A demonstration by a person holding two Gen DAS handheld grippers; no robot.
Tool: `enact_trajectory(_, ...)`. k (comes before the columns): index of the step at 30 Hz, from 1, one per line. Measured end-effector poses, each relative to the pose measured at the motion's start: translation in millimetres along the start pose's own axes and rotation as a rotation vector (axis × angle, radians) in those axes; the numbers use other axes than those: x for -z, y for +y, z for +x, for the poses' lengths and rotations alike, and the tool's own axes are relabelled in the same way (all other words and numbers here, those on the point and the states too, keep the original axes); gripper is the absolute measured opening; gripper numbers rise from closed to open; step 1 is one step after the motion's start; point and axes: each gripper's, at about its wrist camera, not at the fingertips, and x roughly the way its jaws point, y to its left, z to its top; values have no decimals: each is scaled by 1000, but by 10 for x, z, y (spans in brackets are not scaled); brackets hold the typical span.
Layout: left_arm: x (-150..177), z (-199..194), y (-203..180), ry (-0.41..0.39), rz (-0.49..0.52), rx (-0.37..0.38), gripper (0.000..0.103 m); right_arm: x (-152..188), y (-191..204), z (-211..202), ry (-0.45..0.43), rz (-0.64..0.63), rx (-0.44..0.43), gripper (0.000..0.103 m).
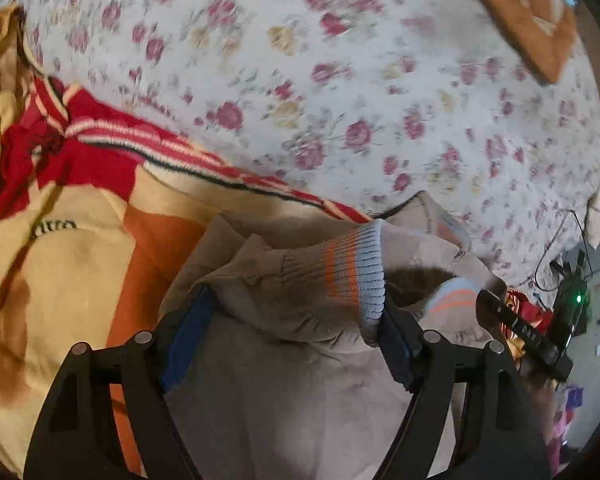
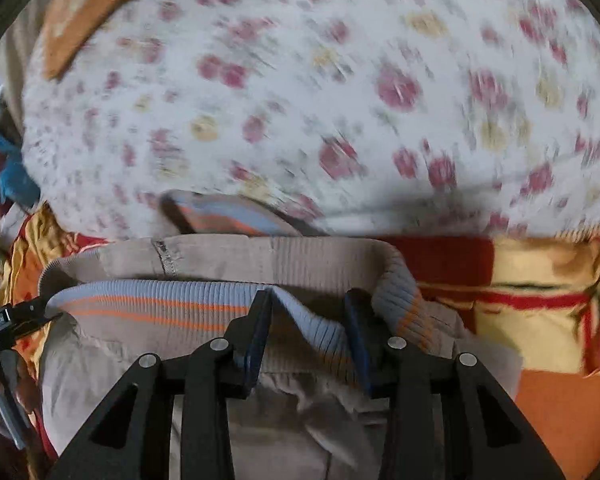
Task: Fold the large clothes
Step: 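Lower the hem onto the collar and open both grippers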
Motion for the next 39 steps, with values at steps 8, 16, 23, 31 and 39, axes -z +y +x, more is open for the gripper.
enact_trajectory(8,108,-294,-88,-44,21,20,82,129,183,-511,-79,-38,-71,53)
enact_trajectory(16,309,-559,-22,-41,64,44,85,316,676,-671,-15,-227,-154,67)
enact_trajectory(23,209,-64,-133,28,117,-84,85,242,716,-100,34,-178,-39,66)
enact_trajectory(31,171,118,103,40,76,-97,85,47,513,130,2,-98,73,67)
enact_trajectory(39,734,-613,415,26,118,26,85,680,-78,-1228,-13,-132,45,84)
